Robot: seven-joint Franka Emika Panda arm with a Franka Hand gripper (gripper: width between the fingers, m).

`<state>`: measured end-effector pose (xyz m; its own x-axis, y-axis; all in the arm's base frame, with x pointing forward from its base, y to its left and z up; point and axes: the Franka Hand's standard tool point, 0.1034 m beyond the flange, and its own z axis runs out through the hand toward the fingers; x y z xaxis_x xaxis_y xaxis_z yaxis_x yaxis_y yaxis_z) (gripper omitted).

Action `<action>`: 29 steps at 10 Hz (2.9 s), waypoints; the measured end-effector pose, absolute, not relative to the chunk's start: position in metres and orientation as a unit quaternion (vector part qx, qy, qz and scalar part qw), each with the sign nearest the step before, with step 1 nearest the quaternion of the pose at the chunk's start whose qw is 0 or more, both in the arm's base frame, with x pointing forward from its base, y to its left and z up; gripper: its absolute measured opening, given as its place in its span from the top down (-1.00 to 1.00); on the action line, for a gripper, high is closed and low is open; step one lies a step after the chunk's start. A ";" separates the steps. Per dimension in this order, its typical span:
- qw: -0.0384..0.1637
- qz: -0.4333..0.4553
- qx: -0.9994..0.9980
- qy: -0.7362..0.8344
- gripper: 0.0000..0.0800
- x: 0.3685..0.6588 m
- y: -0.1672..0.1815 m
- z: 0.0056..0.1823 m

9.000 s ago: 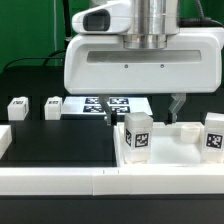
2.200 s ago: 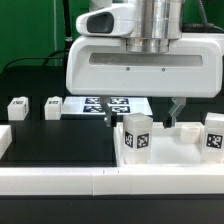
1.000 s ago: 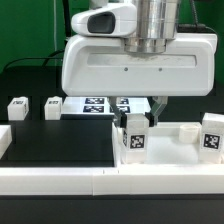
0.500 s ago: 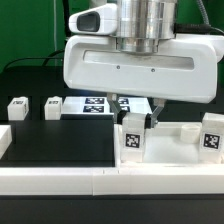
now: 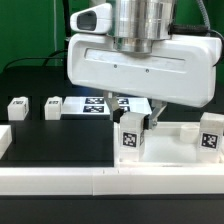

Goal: Assemble square table

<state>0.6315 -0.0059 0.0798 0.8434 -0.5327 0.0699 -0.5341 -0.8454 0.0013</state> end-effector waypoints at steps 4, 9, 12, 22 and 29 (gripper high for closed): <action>-0.003 0.030 0.949 -0.315 -0.61 0.616 -0.004 0.104; -0.015 0.024 0.928 -0.372 -0.62 0.595 0.014 0.110; -0.015 0.023 0.928 -0.371 -0.62 0.594 0.014 0.109; -0.027 0.005 0.854 -0.519 -0.62 0.550 0.016 0.096; -0.034 -0.024 0.678 -0.734 -0.62 0.529 0.048 0.071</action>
Offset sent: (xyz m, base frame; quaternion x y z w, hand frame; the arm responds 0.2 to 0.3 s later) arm -0.0439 -0.0110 0.0331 -0.0250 -0.0143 0.1055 0.9940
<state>0.5289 0.0475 0.0706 -0.0783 -0.9936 -0.0814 -0.9968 0.0795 -0.0111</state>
